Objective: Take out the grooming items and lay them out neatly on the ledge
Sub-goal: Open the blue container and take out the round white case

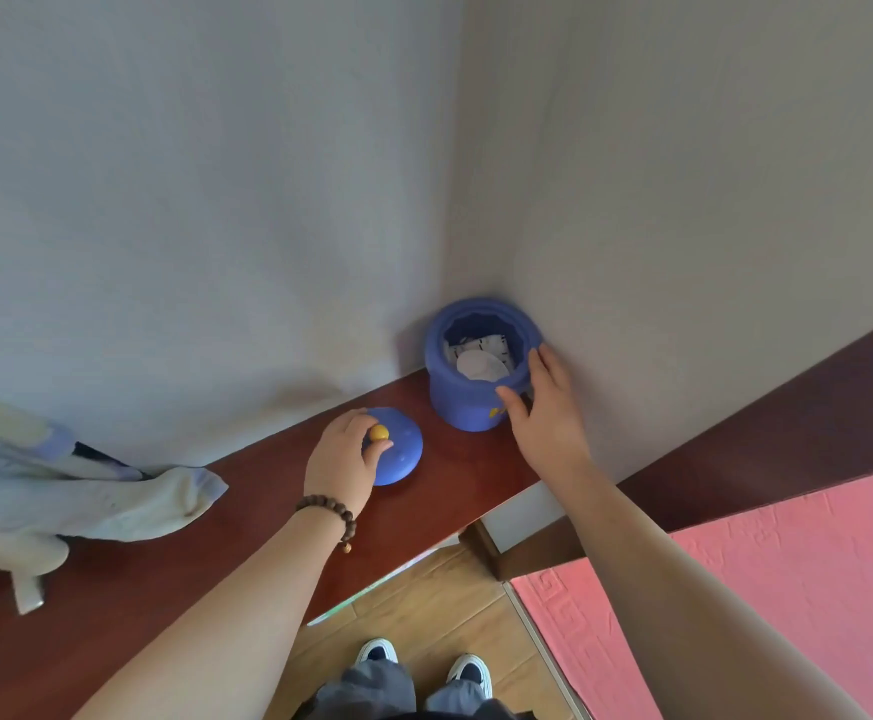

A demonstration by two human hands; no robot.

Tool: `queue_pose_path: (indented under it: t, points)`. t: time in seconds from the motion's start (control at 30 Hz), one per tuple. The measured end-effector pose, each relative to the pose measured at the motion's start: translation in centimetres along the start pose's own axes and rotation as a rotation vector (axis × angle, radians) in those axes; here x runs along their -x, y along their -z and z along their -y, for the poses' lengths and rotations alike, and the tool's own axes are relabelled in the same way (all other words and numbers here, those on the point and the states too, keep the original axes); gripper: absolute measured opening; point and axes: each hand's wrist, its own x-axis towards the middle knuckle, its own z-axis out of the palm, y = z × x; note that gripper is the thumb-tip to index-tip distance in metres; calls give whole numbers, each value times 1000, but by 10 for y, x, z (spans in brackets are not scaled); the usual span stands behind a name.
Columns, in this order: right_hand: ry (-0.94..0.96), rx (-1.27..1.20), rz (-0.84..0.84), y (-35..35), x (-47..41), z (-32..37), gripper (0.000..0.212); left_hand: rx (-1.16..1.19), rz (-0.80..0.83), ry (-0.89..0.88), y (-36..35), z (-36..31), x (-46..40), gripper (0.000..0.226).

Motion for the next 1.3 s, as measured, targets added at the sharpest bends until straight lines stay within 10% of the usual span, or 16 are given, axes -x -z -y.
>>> queue_pose_path:
  t: [0.4, 0.57, 0.87, 1.3]
  points:
    - [16, -6, 6, 4, -2, -2, 66, 23, -7, 35, -9, -7, 4, 38]
    - [15, -29, 12, 5, -1, -4, 66, 154, -243, -287, 31, -85, -25, 32]
    - [36, -76, 16, 3, -4, -9, 67, -321, 585, -425, 6, -147, -128, 32]
    - [46, -101, 14, 2, -6, -12, 67, -629, 780, -392, -21, -157, -147, 38]
